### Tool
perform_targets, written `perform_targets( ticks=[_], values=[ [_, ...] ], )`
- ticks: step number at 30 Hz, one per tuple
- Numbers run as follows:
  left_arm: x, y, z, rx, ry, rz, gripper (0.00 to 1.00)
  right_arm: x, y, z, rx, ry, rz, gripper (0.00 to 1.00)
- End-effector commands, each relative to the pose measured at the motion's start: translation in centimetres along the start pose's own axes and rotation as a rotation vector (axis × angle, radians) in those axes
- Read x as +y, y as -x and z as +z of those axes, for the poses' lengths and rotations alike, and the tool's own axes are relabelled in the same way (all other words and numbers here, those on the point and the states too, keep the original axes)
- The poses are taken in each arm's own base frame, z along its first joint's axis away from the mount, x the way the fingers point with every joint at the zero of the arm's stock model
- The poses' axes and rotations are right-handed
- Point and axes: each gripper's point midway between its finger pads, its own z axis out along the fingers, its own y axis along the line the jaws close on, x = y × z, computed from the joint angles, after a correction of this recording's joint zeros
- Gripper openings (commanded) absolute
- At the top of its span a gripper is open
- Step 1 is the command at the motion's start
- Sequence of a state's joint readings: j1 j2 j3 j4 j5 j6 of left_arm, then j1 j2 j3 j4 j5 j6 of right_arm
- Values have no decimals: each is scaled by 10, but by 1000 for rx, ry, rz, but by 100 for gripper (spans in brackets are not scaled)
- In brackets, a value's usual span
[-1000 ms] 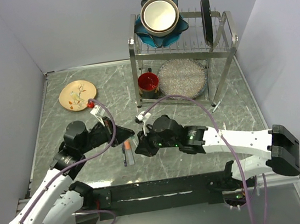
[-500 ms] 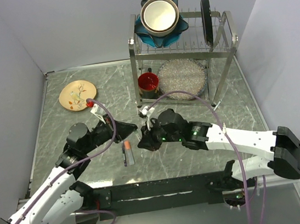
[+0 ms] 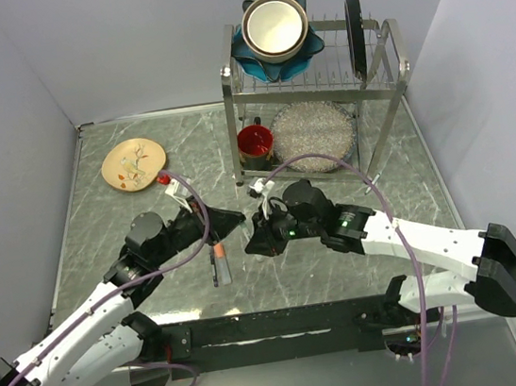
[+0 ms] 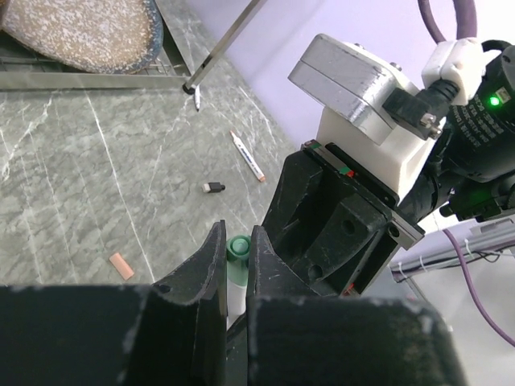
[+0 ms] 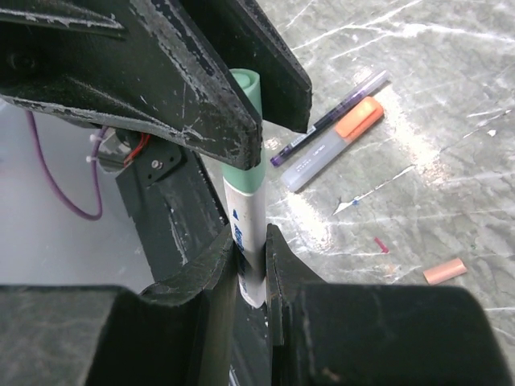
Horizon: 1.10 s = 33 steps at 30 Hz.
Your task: Insert the pens into the pen caps
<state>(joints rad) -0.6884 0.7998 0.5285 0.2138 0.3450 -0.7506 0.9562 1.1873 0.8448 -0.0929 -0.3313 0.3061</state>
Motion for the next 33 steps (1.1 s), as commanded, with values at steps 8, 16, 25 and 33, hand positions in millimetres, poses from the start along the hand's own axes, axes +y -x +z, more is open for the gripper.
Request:
perform_targets(
  ticks=[8,16,25,33],
  values=[
    [-12,-142,-42,581,-67,-198,1,34,211,-95,-762,53,-175,0],
    [-11,-165,-59,663,-34,-211,1,31,226,-119,-800,45,-224,0],
    [-5,-167,-45,705,54,-214,1,15,247,-126,-815,-96,-300,0],
    [5,-179,-40,763,110,-228,1,4,261,-138,-839,-202,-347,0]
  ],
)
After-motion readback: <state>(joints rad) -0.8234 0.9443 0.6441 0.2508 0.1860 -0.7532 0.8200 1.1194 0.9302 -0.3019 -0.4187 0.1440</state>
